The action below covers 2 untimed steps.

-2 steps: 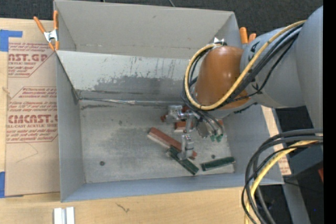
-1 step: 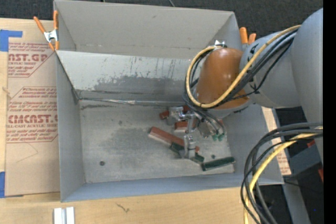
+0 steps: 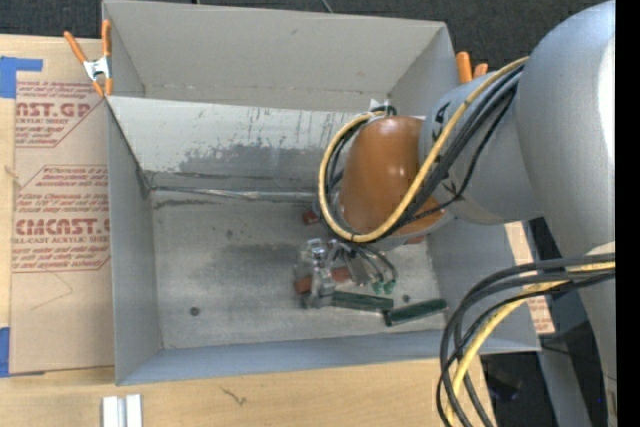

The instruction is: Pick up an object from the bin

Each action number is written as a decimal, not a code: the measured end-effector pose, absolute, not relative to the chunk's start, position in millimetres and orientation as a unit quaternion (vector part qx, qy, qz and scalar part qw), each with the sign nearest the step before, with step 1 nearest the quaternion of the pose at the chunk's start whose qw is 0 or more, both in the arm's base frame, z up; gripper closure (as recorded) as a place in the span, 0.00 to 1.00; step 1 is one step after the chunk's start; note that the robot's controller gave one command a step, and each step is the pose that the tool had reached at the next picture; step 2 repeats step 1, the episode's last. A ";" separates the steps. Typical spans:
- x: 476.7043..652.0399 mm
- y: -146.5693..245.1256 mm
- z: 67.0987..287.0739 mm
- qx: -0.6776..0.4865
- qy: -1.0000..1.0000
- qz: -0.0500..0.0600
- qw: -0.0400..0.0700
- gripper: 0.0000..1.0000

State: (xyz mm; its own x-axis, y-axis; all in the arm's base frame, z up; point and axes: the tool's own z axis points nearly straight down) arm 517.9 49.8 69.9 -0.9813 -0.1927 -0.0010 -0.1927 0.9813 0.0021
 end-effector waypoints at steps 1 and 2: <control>517.9 49.7 69.9 -0.097 0.995 0.001 0.000 1.00; 517.9 49.7 69.9 -0.097 0.995 0.001 0.000 1.00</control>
Offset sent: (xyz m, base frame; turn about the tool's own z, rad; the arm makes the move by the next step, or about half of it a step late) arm 0.0119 -0.0036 0.1773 0.0540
